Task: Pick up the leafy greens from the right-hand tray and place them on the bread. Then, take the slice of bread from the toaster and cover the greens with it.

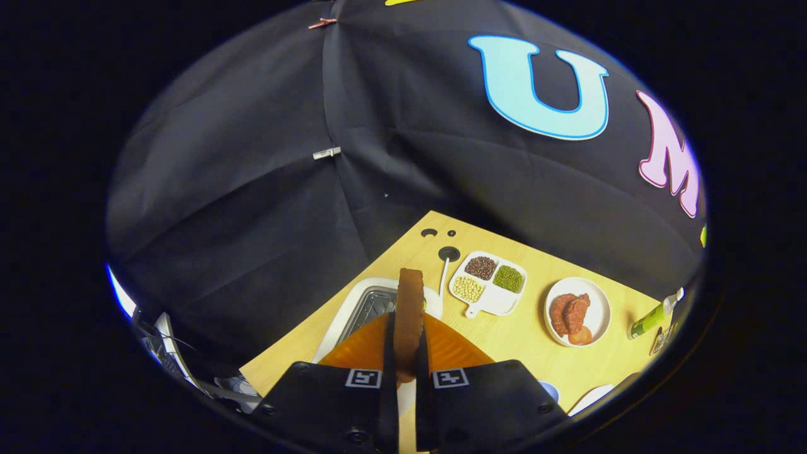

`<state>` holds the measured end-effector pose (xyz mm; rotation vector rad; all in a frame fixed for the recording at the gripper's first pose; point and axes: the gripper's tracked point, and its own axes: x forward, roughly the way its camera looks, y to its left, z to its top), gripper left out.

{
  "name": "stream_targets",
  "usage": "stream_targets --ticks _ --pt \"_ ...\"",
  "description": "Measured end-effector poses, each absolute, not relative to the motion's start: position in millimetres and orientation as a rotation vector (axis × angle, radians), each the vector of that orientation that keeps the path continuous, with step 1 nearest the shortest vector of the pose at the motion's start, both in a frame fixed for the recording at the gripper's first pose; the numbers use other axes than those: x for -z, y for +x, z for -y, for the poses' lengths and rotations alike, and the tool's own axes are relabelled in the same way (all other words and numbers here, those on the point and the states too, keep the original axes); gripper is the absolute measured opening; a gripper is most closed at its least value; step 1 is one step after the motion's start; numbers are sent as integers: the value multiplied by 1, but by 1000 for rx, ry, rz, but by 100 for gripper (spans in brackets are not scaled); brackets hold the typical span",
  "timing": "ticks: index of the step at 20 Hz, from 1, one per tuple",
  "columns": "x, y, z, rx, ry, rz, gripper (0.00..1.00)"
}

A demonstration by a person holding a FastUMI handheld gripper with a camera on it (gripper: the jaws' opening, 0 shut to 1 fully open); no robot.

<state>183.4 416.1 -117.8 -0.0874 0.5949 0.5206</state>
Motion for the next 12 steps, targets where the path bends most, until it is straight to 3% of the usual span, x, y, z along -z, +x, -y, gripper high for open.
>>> stream_targets --ticks 7,12 --pt "78 180 -336 -471 3 -540 15" --pt "108 163 -279 -472 92 -597 15"
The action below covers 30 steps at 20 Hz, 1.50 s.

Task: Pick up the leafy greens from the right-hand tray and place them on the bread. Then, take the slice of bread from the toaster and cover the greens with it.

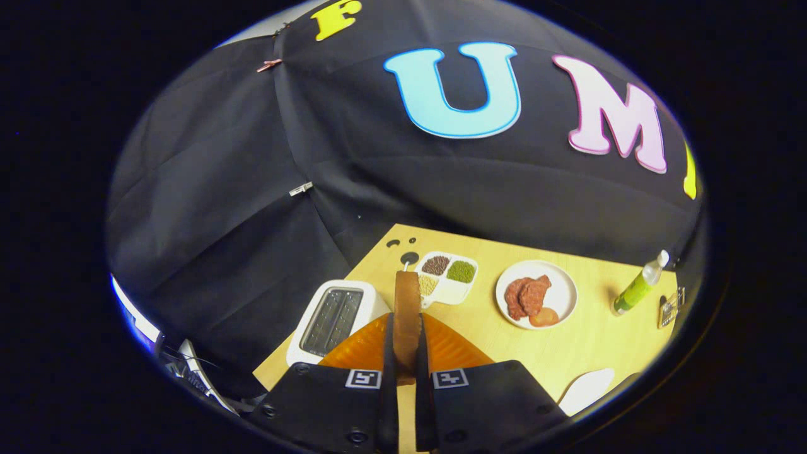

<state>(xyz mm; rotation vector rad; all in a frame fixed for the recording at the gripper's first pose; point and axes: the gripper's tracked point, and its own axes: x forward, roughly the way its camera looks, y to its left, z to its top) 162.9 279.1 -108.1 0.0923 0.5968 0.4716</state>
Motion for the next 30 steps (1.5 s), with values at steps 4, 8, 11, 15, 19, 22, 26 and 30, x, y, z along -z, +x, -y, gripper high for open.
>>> stream_targets --ticks 4,8,11,15,19,22,26,30 --pt "160 142 -252 -510 92 -675 15" --pt "201 128 -240 -554 152 -731 15" --pt "229 124 -228 -573 167 -766 15" --pt "267 122 -210 -559 220 -828 15" --pt "290 124 -188 -513 234 -864 16" --pt "295 122 -176 -491 228 -871 21" --pt "304 113 -162 -474 160 -885 45" --pt "304 109 -148 -457 94 -844 67"
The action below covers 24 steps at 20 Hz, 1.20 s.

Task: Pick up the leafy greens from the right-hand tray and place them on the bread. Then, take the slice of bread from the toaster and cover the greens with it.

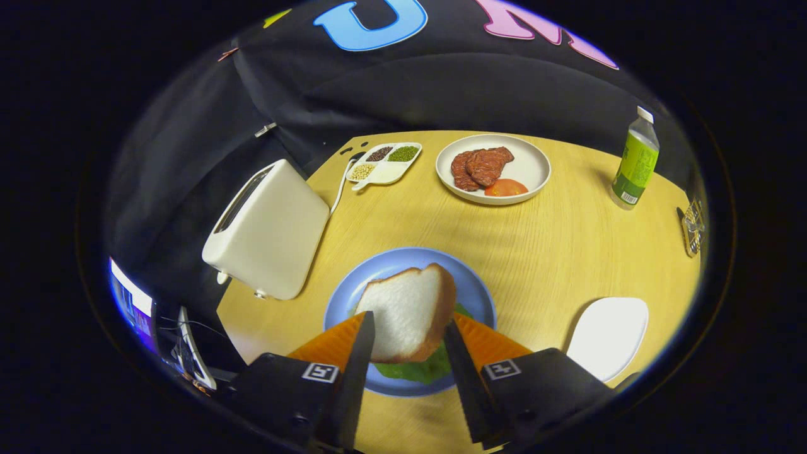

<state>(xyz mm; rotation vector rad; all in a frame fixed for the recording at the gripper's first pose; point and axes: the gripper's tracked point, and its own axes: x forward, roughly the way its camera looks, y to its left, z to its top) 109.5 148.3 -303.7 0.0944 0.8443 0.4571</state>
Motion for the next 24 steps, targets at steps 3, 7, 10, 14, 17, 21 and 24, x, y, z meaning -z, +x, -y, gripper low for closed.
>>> stream_targets --ticks 3,7,10,14,17,21,24 --pt "290 102 -141 -464 91 -784 81" --pt "257 94 -114 -422 7 -660 99" --pt "210 87 -105 -415 14 -543 99" --pt "129 81 -86 -359 34 -369 99" --pt "75 74 -70 -283 77 -255 99" --pt "6 63 -28 -132 99 -112 99" --pt "-43 42 1 -34 84 2 99"
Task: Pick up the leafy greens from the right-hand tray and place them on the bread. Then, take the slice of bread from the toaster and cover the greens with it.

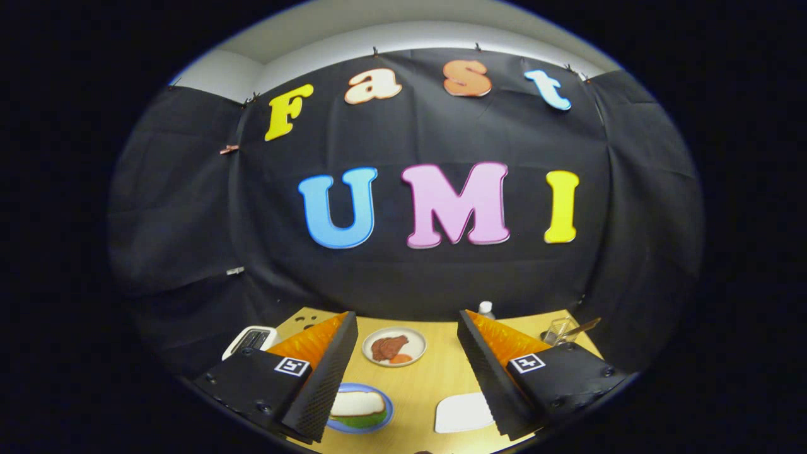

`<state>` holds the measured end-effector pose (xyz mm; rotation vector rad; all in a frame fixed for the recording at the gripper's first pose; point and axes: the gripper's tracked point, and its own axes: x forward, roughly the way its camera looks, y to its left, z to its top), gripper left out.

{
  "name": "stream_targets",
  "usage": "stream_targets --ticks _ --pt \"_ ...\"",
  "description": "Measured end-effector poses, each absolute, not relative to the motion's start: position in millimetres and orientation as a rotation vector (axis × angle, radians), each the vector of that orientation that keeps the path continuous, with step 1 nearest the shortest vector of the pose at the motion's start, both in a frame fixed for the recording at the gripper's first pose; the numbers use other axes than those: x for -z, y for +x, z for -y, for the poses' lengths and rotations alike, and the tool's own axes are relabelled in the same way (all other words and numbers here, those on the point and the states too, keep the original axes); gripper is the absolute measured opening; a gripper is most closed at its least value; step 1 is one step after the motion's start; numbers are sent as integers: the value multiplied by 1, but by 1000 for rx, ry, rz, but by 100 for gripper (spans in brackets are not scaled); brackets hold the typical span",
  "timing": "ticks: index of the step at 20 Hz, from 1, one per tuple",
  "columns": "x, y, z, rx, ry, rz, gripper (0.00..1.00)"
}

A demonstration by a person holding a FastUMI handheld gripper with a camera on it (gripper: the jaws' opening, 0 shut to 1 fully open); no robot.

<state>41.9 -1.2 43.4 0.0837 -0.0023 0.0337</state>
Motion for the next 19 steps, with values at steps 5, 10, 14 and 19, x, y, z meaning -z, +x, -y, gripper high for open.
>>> stream_targets --ticks 5,10,14,19 --pt "-89 6 39 119 76 136 99" --pt "-67 -10 47 172 82 89 99" --pt "-51 -16 45 180 93 37 99" --pt "-51 -18 44 189 110 24 99"
